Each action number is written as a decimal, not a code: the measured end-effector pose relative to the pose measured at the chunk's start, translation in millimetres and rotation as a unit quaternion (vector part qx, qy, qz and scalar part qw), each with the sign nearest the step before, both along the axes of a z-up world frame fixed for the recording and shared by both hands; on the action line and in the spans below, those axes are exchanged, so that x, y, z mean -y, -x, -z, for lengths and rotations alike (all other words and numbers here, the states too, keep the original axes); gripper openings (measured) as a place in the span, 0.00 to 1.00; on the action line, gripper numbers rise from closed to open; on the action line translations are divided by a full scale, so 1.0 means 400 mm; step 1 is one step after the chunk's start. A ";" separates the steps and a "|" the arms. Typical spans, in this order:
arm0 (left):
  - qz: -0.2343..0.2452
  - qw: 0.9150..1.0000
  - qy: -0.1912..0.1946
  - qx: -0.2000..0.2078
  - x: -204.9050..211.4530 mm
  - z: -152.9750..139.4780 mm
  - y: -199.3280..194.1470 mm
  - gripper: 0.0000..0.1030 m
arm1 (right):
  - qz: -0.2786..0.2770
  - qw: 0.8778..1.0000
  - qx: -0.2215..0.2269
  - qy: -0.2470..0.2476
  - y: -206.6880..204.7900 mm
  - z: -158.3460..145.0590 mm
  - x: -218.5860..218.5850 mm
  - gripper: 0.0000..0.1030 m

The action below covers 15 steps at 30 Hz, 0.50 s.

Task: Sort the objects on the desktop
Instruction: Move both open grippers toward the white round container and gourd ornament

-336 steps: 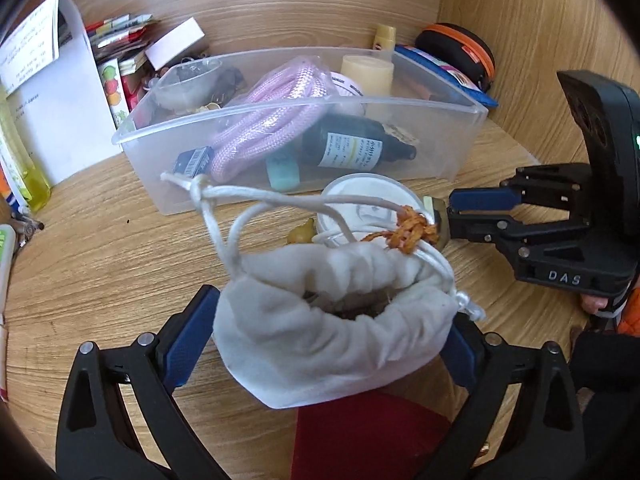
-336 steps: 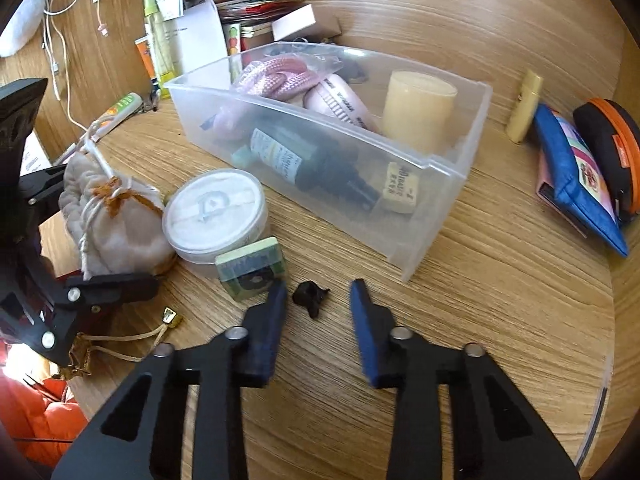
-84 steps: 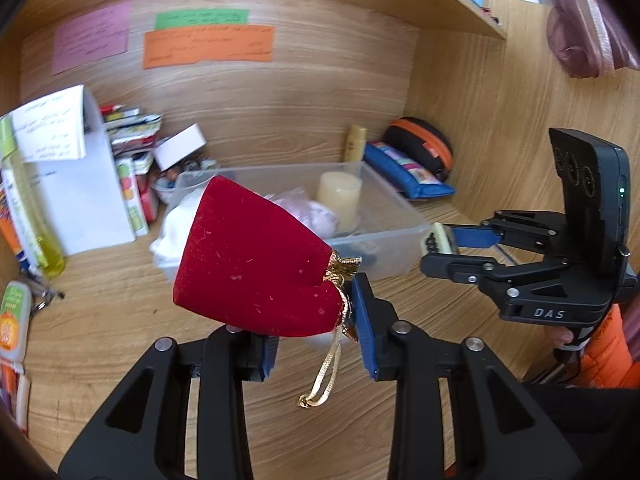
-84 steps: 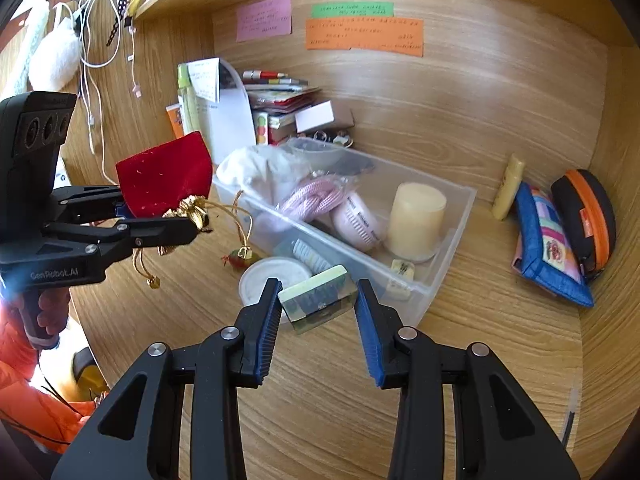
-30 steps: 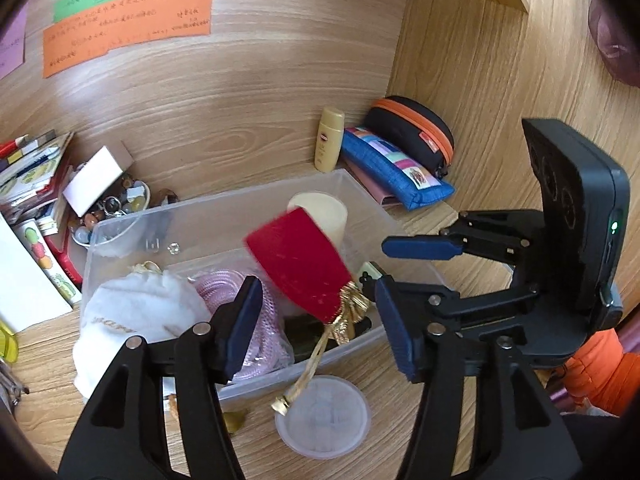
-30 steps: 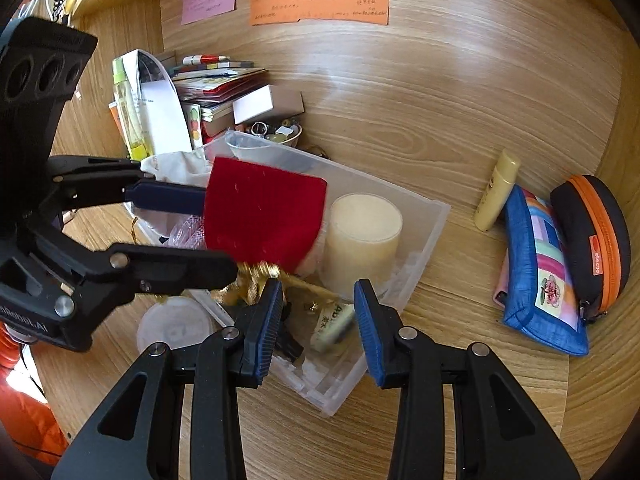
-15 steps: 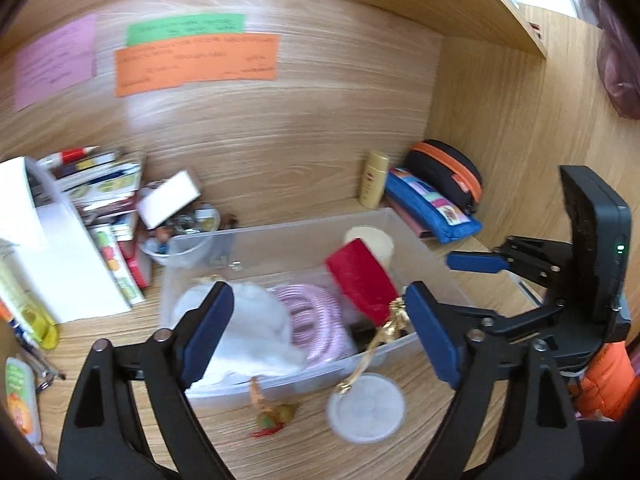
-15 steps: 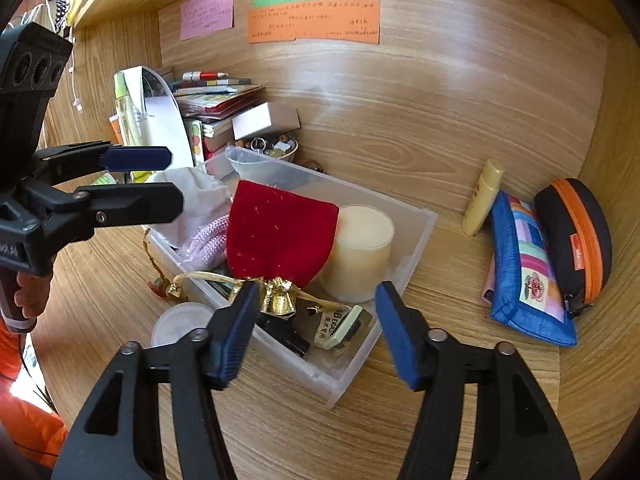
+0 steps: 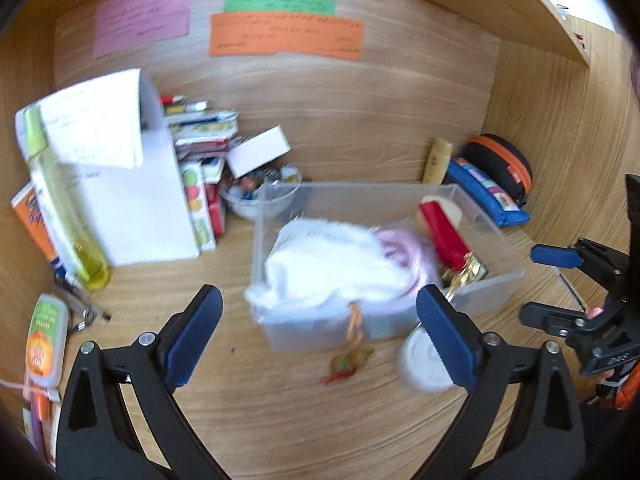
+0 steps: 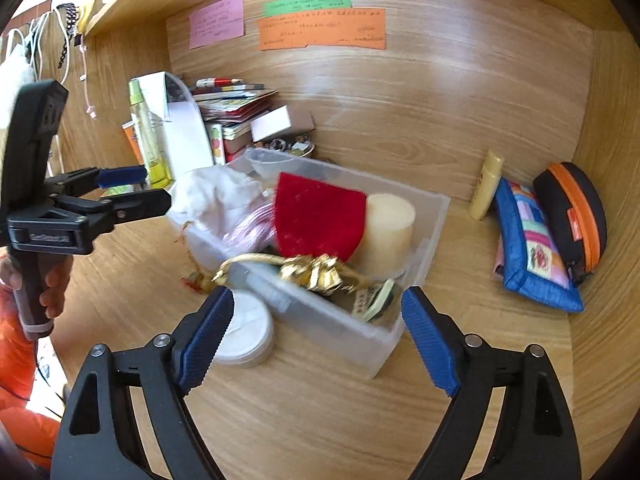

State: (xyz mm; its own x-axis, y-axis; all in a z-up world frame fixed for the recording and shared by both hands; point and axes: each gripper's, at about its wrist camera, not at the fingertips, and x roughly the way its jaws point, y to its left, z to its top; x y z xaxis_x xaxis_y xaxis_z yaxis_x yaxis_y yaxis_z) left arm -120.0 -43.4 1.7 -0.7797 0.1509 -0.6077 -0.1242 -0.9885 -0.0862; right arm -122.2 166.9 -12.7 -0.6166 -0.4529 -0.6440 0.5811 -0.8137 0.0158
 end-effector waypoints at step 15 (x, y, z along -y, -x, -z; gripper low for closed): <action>-0.004 0.999 -0.002 0.046 0.046 0.106 -0.039 0.96 | -0.034 0.998 0.052 -0.032 -0.059 0.115 0.107 0.83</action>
State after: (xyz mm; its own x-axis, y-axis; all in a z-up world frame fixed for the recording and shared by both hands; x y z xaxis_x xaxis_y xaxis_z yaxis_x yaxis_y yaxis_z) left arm -104.4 -61.7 -40.6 -0.7220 0.1475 -0.6760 -0.1080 -0.9891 -0.1004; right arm -98.5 124.0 -58.8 -0.5148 -0.4467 -0.7317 0.6327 -0.7739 0.0273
